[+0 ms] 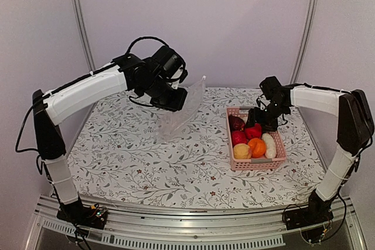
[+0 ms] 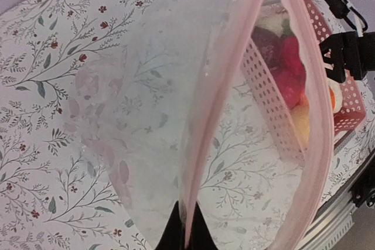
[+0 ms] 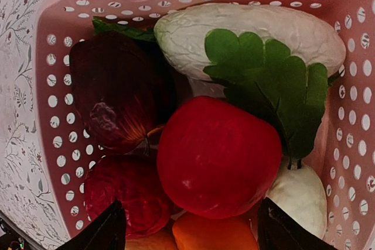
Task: Place the food in the zip-top bag and seal the zipper
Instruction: Pick up the fake fruit from the bin.
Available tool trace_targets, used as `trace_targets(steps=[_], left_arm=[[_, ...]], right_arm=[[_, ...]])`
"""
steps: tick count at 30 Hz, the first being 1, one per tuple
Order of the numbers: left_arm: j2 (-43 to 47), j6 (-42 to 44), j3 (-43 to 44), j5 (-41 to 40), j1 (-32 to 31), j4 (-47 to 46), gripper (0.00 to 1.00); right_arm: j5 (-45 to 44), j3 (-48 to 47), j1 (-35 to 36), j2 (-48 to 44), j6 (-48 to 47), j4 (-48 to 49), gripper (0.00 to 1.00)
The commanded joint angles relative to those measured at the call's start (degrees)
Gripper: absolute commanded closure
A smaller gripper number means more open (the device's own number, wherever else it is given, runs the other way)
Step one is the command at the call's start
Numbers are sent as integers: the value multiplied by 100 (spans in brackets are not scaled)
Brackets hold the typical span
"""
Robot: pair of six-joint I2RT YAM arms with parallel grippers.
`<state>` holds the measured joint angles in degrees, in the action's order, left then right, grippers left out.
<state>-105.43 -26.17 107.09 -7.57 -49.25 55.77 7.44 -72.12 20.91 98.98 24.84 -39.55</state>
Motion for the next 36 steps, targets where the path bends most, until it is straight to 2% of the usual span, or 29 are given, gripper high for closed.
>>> trace_targets(steps=[1, 13, 17, 22, 27, 33, 36], left_arm=[[-175, -66, 128, 325, -19, -240, 100], [-263, -201, 50, 411, -25, -390, 100], [-364, -206, 157, 462, -26, -400, 100], [-459, -269, 172, 543, -19, -461, 100], [-508, -328, 180, 552, 9, -572, 100], [-581, -473, 236, 713, 82, -682, 100], [-669, -507, 330, 825, 100, -716, 100]], right_arm=[[-129, -296, -40, 340, 74, 80, 22], [-552, -254, -49, 832, 303, 461, 22], [-647, -232, -48, 722, 244, 501, 40], [-574, -155, -37, -167, 215, 268, 53], [-73, -244, 51, -1219, 210, 1, 56], [815, -594, 600, -2175, 317, 587, 58], [1062, -724, 949, -2323, 473, 1058, 59]])
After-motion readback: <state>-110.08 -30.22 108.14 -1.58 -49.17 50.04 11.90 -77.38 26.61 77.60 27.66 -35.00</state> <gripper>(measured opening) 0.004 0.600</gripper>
